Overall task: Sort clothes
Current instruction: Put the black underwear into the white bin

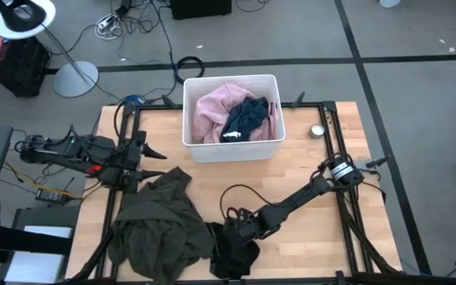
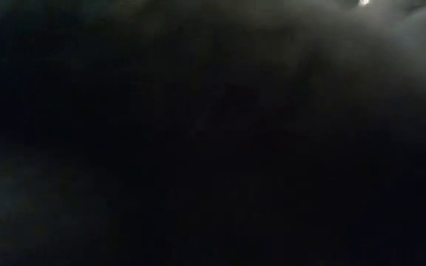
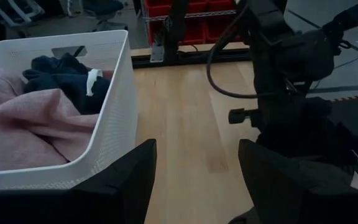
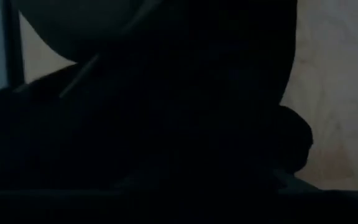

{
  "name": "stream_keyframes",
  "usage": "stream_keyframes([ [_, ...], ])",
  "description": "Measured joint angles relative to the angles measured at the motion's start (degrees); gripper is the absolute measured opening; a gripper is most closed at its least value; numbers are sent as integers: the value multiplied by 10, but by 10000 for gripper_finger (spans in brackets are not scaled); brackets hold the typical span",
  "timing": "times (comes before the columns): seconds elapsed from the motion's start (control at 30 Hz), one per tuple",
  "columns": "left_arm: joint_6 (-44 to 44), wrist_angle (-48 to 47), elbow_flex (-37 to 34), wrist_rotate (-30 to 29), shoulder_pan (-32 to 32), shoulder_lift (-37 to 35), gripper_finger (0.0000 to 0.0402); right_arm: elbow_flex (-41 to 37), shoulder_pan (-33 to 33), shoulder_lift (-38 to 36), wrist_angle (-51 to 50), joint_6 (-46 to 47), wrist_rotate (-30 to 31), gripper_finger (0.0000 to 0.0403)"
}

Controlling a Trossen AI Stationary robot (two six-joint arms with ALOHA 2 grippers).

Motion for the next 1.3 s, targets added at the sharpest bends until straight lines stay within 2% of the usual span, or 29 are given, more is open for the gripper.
stream_keyframes([
  [0.13, 0, 1, 0, 1, 0, 0, 234, 0, -6, -1, -2, 17, -6, 23],
  [0.17, -1, 1, 0, 1, 0, 0, 234, 0, -8, -6, -6, 14, -6, 15],
  [0.43, -2, 13, 0, 1, 0, 0, 234, -1, -30, -93, -51, -13, 40, 5],
  [0.7, -2, 96, 0, 1, 0, 0, 234, -1, -52, -227, -100, -68, 153, 2],
  [0.93, -18, 157, 0, 6, 0, 0, 234, -1, -79, -336, -95, -155, 252, 1],
  [1.07, -21, 185, 0, -8, 0, 0, 234, -1, -110, -382, -56, -233, 273, 1],
  [1.3, -47, 175, 0, -118, 0, 0, 234, -1, -179, -430, 121, -393, 276, 0],
])
